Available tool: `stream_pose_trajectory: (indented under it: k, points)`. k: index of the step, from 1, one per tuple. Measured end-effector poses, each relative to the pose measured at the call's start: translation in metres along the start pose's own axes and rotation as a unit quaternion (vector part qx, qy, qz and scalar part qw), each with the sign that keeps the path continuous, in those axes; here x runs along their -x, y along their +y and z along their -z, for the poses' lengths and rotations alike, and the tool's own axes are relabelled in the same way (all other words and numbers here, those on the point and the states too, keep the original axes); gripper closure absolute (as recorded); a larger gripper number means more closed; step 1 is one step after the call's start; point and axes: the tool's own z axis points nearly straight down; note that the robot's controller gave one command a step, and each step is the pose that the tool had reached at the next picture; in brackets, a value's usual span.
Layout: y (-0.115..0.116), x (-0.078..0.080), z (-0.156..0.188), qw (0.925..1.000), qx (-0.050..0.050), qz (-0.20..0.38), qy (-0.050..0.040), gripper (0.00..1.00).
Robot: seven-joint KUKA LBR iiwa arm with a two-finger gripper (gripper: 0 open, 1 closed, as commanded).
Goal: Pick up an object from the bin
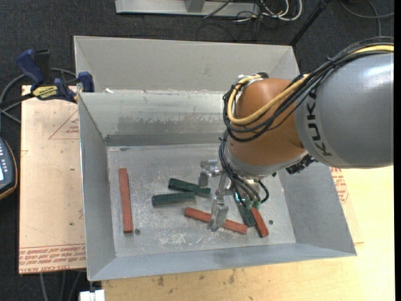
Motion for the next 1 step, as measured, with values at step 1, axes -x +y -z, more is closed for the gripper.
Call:
stream_pose_trajectory:
  k: [1]
  points:
    - [-0.0194,0.0082,-0.1022,0.9997,0.0,0.024,-0.0045,0.0]
